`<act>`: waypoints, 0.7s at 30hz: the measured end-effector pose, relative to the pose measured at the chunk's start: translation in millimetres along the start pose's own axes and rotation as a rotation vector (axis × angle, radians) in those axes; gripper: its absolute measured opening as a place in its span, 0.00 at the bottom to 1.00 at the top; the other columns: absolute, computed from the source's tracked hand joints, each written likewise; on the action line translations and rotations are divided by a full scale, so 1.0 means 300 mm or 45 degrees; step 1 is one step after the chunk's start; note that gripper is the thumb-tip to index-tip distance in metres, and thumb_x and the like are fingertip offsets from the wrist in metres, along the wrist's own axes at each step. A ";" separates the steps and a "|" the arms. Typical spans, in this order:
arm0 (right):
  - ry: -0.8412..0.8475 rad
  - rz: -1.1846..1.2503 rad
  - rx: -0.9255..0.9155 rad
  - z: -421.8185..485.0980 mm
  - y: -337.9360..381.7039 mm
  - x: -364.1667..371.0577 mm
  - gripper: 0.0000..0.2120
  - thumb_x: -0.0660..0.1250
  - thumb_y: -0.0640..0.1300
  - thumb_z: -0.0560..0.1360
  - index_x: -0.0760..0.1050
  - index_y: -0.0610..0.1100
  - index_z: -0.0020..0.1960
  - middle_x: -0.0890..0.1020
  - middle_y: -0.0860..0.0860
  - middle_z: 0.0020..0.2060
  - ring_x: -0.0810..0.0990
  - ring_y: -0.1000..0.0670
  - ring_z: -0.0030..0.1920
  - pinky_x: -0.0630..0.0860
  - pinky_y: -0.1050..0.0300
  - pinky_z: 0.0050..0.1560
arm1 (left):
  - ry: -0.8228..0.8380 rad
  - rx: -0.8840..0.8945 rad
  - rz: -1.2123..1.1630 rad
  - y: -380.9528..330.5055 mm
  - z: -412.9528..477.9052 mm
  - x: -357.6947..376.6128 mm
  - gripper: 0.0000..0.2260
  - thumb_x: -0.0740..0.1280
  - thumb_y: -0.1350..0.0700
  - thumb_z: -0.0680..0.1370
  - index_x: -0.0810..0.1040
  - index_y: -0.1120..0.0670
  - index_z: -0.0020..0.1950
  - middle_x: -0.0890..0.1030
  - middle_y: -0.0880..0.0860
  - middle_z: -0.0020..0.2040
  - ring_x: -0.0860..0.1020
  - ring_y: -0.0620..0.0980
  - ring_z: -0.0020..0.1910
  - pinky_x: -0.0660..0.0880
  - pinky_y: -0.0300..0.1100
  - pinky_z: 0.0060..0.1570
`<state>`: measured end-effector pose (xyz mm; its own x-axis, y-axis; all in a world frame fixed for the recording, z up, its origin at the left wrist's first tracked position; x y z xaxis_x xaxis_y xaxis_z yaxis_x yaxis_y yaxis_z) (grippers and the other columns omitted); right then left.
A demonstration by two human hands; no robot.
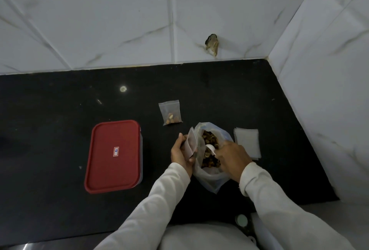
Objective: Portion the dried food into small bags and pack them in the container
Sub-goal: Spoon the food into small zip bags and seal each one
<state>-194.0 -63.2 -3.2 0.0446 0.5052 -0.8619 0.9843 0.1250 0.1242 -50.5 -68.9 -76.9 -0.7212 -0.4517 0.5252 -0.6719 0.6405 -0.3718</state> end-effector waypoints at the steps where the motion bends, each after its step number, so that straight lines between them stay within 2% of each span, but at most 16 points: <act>1: -0.033 0.063 0.004 -0.008 -0.008 0.000 0.11 0.64 0.46 0.79 0.78 0.42 0.58 0.79 0.46 0.54 0.78 0.47 0.56 0.74 0.56 0.56 | 0.002 -0.004 0.003 0.001 0.003 -0.001 0.19 0.67 0.41 0.76 0.79 0.54 0.57 0.79 0.53 0.43 0.73 0.47 0.31 0.64 0.35 0.19; 4: -0.119 0.329 0.000 -0.023 -0.033 0.008 0.08 0.65 0.42 0.76 0.83 0.43 0.44 0.82 0.47 0.43 0.80 0.47 0.47 0.75 0.55 0.48 | 0.017 -0.011 0.006 -0.001 -0.005 0.011 0.16 0.66 0.41 0.77 0.80 0.54 0.52 0.79 0.53 0.40 0.73 0.47 0.29 0.63 0.35 0.19; 6: -0.171 0.483 0.017 -0.016 -0.038 0.009 0.09 0.66 0.42 0.76 0.84 0.44 0.41 0.82 0.47 0.37 0.80 0.48 0.43 0.76 0.52 0.48 | 0.022 -0.018 -0.018 -0.001 -0.013 0.018 0.16 0.66 0.42 0.77 0.80 0.54 0.51 0.80 0.53 0.39 0.72 0.46 0.29 0.63 0.35 0.18; 9: -0.128 0.528 -0.027 -0.023 -0.038 0.012 0.09 0.66 0.43 0.76 0.85 0.44 0.43 0.84 0.47 0.38 0.81 0.49 0.43 0.77 0.51 0.50 | 0.035 -0.005 -0.037 0.001 -0.008 0.014 0.17 0.66 0.41 0.76 0.79 0.55 0.52 0.79 0.53 0.38 0.72 0.46 0.27 0.63 0.35 0.19; 13: -0.060 0.613 -0.055 -0.048 -0.030 0.006 0.09 0.66 0.46 0.78 0.85 0.46 0.47 0.85 0.49 0.42 0.81 0.51 0.46 0.76 0.55 0.54 | 0.034 0.006 -0.054 0.003 -0.011 0.012 0.16 0.67 0.41 0.76 0.79 0.54 0.51 0.78 0.52 0.37 0.71 0.46 0.27 0.63 0.35 0.20; 16: -0.058 0.714 -0.006 -0.049 -0.014 0.009 0.09 0.66 0.46 0.78 0.85 0.47 0.49 0.85 0.51 0.44 0.80 0.52 0.48 0.75 0.57 0.56 | 0.023 0.033 -0.019 0.005 -0.012 0.016 0.15 0.66 0.42 0.76 0.79 0.54 0.49 0.78 0.52 0.38 0.70 0.46 0.28 0.63 0.35 0.21; 21: 0.071 0.961 0.135 -0.051 -0.054 0.018 0.09 0.65 0.43 0.79 0.84 0.49 0.50 0.84 0.58 0.41 0.80 0.59 0.48 0.71 0.60 0.58 | 0.030 0.042 -0.055 -0.011 -0.036 0.031 0.15 0.66 0.43 0.77 0.79 0.54 0.51 0.79 0.52 0.39 0.73 0.46 0.29 0.64 0.34 0.20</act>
<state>-212.4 -49.4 -2.5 0.7056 0.4640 -0.5355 0.7017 -0.3527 0.6190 -53.1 -68.5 -62.5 -0.6877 -0.4632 0.5590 -0.7076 0.5998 -0.3735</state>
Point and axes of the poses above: each hand's wrist, its own z-axis towards the middle knuckle, its own x-axis out of the palm, y = z × x, the point moved 4 cm from there along z, towards the middle knuckle
